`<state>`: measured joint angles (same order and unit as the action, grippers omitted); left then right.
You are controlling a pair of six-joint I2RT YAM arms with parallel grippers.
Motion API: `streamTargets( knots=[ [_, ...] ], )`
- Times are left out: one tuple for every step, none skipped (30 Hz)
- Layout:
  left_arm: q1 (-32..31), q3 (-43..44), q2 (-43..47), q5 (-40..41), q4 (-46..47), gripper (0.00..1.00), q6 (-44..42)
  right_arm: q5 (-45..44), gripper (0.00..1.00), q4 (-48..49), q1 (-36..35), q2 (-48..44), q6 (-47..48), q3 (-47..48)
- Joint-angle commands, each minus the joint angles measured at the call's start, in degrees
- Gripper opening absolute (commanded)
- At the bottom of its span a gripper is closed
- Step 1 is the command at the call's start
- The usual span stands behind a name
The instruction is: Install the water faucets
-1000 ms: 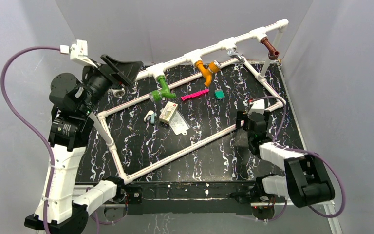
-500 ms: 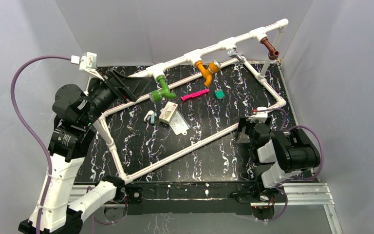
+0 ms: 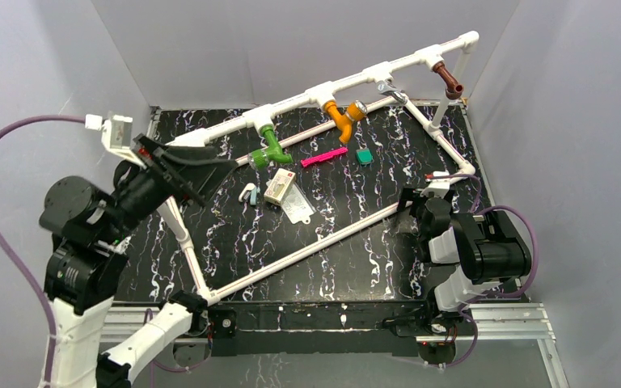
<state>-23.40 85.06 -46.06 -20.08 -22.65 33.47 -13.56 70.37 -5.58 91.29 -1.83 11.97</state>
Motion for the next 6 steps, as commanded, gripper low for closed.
streamTargets(
  knots=[
    [-0.24, 0.93, 3.19, -3.47, -5.82, 0.77, -4.81, 0.21, 0.99, 0.31, 0.57, 0.64, -0.90, 2.03],
    [-0.24, 0.63, 3.86, -3.59, -6.62, 0.77, -5.72, 2.71, 0.99, -1.21, 1.57, 0.92, -1.25, 3.43],
    [-0.24, 0.14, 4.43, -3.64, -7.01, 0.77, -6.38, 4.82, 0.98, -3.03, 2.92, 0.87, -1.78, 3.93],
    [-0.31, -0.36, 5.01, -3.73, -7.12, 0.77, -6.74, 5.13, 0.99, -3.56, 3.25, 0.51, -1.89, 3.84],
    [-0.41, -0.94, 5.83, -3.87, -7.26, 0.77, -6.98, 5.03, 0.99, -2.64, 3.29, 0.13, -1.73, 2.94],
    [-0.42, -1.67, 6.45, -3.93, -7.24, 0.77, -7.13, 6.21, 0.99, -0.76, 3.30, -0.23, -1.57, 1.79]
  ],
)
